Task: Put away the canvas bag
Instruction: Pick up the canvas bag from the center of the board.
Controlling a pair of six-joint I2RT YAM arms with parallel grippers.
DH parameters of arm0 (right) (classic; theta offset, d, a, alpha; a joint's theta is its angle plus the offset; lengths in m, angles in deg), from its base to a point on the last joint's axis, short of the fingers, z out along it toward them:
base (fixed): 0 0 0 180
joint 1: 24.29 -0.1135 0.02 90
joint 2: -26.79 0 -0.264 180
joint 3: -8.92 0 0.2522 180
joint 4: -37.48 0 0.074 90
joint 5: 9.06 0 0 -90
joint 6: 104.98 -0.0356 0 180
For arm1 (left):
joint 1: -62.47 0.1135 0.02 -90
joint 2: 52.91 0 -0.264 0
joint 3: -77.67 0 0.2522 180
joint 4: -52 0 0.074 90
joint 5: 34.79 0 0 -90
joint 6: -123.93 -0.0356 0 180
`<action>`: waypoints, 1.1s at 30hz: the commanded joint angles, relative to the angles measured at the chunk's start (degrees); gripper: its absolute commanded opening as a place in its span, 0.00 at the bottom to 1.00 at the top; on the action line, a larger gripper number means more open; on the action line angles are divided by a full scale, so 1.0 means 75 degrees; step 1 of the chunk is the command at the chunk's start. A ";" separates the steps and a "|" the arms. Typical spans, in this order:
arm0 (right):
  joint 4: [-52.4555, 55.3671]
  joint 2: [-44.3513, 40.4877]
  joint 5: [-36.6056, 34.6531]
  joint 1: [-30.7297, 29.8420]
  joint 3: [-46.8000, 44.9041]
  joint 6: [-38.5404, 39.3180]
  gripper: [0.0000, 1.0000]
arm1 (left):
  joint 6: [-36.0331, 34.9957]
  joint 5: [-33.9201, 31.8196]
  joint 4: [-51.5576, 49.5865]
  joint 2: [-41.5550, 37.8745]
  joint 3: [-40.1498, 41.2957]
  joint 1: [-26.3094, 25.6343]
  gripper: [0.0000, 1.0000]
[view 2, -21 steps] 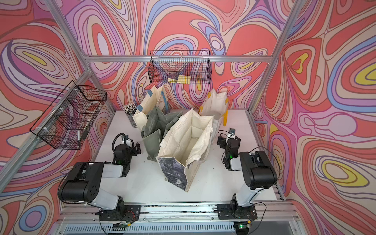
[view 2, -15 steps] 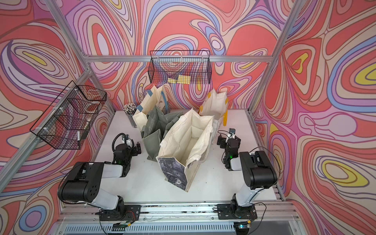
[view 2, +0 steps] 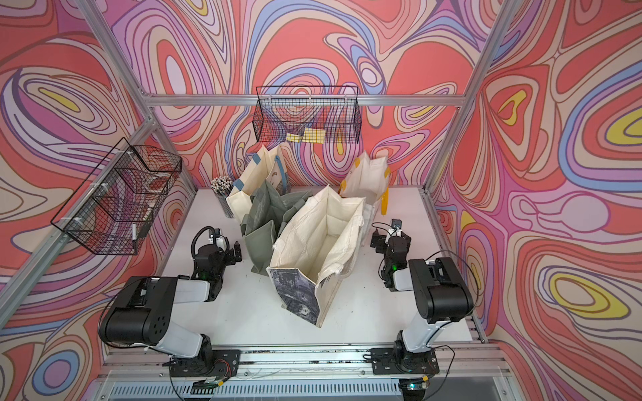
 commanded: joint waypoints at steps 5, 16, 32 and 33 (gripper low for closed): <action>0.0417 -0.0794 -0.0123 0.0024 -0.0126 0.0000 0.96 | -0.0178 0.0337 0.0705 -0.0251 0.0293 -0.0006 0.99; 0.8969 -0.3773 -0.0583 0.0021 0.2213 -0.1216 0.98 | 0.0283 0.0308 -0.4131 -0.4679 -0.0139 -0.0006 0.91; 1.4478 -0.4334 0.2660 0.0022 0.5858 -0.1932 0.87 | 0.2025 0.1996 -1.1032 -0.7106 -0.3746 -0.0096 0.81; 1.4628 -0.4343 0.2813 0.0018 0.5993 -0.1934 0.86 | 0.2063 0.1958 -1.1263 -0.7076 -0.3987 -0.0111 0.88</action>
